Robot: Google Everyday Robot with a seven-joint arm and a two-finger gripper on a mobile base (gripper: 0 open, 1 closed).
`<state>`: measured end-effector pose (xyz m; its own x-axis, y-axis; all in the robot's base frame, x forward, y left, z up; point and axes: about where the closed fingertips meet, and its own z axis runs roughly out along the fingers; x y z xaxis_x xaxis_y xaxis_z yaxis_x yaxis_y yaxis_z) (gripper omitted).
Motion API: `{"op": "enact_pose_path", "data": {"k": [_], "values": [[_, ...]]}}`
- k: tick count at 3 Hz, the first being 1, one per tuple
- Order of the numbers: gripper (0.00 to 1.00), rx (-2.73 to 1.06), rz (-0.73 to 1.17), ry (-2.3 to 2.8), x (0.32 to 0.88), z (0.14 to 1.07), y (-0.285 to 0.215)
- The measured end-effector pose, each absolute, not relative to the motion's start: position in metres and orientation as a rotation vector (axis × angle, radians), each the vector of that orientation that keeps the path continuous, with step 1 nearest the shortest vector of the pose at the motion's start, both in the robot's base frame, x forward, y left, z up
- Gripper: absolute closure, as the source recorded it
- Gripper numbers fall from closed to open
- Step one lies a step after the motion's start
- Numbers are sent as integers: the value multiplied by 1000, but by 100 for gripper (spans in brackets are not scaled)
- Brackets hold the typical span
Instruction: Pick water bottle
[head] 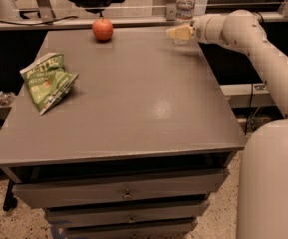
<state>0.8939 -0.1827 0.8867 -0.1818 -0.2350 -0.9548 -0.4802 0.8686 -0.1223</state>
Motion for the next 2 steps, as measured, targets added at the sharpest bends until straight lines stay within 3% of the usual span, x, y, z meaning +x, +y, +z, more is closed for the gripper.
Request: {"op": "enact_pose_path", "data": {"k": [2], "values": [[64,-505,252,1791,900,879,-181]]}}
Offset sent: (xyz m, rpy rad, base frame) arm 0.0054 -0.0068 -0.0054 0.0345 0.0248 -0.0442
